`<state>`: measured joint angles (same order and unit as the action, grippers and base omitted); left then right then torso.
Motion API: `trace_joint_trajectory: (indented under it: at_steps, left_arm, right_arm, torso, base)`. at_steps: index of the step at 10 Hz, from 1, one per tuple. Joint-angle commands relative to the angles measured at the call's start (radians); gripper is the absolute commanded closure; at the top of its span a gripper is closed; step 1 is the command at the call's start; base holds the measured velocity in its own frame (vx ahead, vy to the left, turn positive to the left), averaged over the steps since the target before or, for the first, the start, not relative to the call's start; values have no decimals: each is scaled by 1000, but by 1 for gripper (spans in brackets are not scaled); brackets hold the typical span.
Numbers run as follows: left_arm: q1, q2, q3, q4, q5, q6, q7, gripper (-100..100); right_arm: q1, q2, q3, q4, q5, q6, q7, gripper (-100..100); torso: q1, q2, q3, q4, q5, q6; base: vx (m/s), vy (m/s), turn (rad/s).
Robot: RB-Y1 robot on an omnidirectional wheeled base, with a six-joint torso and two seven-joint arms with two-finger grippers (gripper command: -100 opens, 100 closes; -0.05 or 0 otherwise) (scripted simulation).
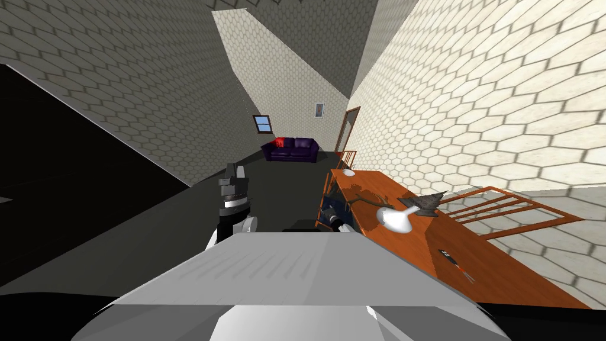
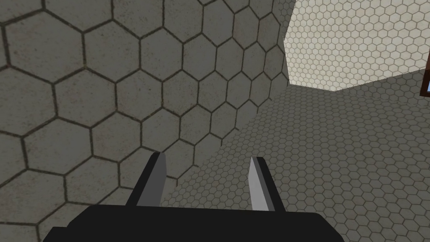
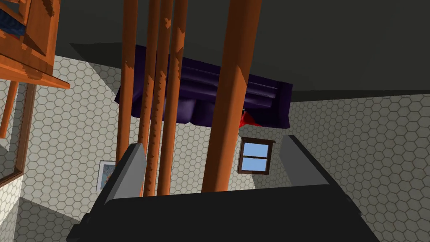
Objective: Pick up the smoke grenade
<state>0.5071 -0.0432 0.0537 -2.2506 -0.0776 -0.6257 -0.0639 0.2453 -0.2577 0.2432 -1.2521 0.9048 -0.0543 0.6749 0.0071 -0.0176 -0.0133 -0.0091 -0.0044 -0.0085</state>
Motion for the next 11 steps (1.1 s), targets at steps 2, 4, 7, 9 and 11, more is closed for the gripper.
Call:
trace_joint_trajectory:
  at_steps: [2, 4, 7, 9, 11]
  left_arm:
    - [0, 0, 0, 0, 0, 0, 0, 0]
    - [0, 0, 0, 0, 0, 0, 0, 0]
    - [0, 0, 0, 0, 0, 0, 0, 0]
    - [0, 0, 0, 0, 0, 0, 0, 0]
    - [0, 0, 0, 0, 0, 0, 0, 0]
  right_arm:
    - [-7, 0, 6, 51, 22, 4, 17, -100]
    - [-31, -27, 42, 130, 98, 33, 57, -100]
    - [-42, -40, 60, 202, 141, 46, 75, -100]
    - [-53, -53, 77, 257, 178, 58, 92, -100]
    - [-64, -67, 94, 293, 210, 69, 108, -100]
  torso:
    - [0, 0, 0, 0, 0, 0]
    - [0, 0, 0, 0, 0, 0]
    - [0, 0, 0, 0, 0, 1]
    - [0, 1, 1, 0, 0, 1]
    - [0, 2, 1, 0, 0, 1]
  base:
    - [12, -10, 39]
    - [21, -14, 187]
    - [22, -14, 55]
    - [-15, -16, 51]
    - [-16, -20, 59]
